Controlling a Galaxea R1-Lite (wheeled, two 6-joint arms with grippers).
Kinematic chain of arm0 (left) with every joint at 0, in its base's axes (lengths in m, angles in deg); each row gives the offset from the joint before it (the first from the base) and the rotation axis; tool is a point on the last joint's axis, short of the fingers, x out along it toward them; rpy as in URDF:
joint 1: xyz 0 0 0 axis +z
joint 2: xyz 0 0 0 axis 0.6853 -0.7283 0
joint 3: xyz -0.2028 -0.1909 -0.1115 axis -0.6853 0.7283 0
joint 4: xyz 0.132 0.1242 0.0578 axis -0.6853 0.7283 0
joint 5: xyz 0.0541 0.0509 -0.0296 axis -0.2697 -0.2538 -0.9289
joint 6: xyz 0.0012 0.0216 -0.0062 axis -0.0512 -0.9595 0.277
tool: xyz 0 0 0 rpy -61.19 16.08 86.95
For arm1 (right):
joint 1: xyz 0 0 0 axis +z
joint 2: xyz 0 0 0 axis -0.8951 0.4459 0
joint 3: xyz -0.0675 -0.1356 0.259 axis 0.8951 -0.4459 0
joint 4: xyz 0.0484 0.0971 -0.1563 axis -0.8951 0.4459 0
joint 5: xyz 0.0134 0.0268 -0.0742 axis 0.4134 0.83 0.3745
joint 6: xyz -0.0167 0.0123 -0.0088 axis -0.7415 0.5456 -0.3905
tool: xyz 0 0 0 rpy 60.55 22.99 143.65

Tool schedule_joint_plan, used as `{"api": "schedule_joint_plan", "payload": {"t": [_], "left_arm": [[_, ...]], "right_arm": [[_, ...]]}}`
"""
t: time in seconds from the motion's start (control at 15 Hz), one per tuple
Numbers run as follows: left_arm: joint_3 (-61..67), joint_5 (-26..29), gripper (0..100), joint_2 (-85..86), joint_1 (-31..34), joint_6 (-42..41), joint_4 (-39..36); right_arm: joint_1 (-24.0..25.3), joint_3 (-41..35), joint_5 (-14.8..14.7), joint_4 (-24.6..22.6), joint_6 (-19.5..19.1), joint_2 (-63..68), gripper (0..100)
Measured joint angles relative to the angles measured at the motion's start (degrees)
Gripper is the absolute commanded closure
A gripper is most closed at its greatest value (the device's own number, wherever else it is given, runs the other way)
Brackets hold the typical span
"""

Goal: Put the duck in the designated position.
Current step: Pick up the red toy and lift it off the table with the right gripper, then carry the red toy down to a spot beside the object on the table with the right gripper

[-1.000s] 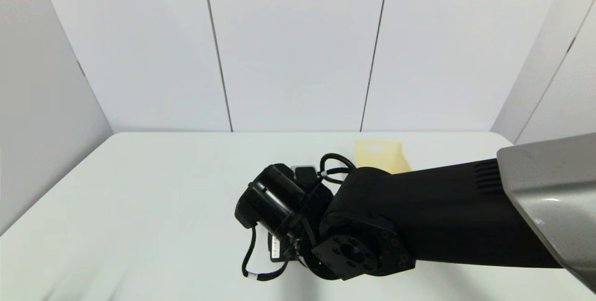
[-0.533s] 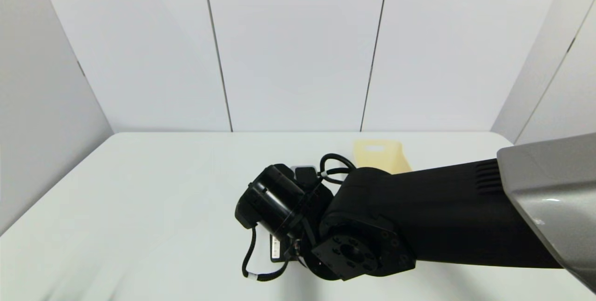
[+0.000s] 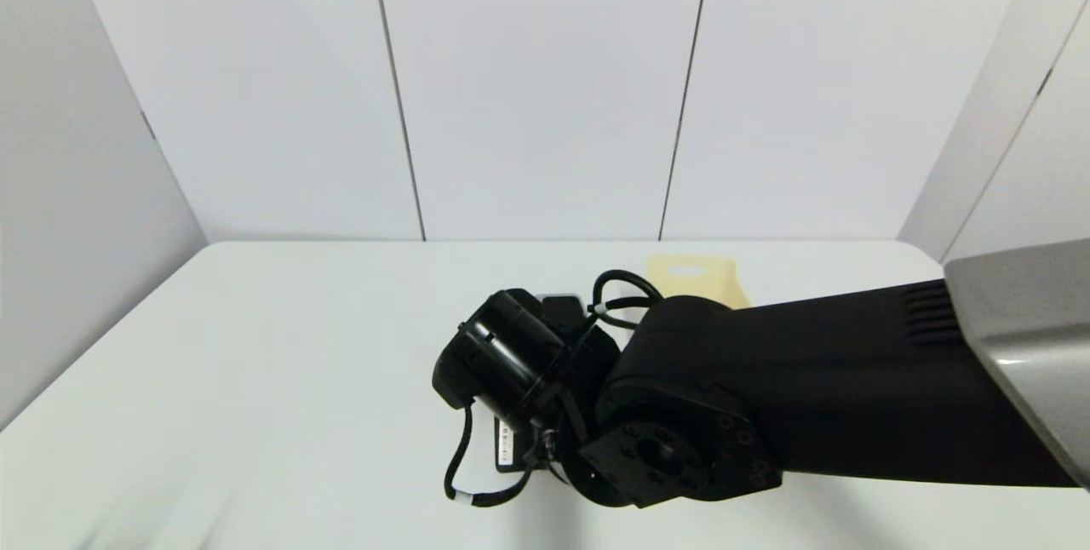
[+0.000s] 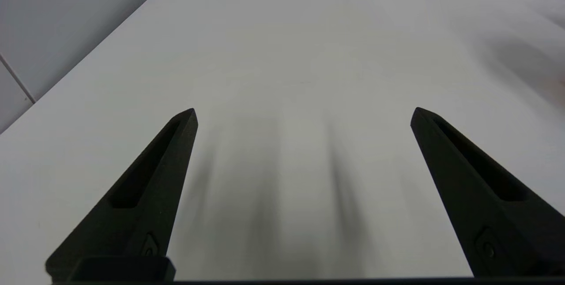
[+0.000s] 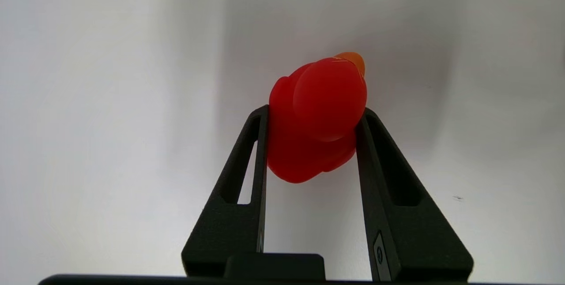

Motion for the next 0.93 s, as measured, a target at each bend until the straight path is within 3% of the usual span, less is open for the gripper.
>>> {"api": "schedule_joint_plan", "payload": {"t": [0.53, 0.93], "left_arm": [[0.00, 0.00, 0, 0.00, 0.00, 0.02, 0.00], [0.00, 0.00, 0, 0.00, 0.00, 0.00, -0.02]], "right_arm": [[0.27, 0.45, -0.26, -0.11, -5.85, -7.75, 100], [-4.91, 4.58, -0.10, -0.30, -18.08, -14.84, 100]]}}
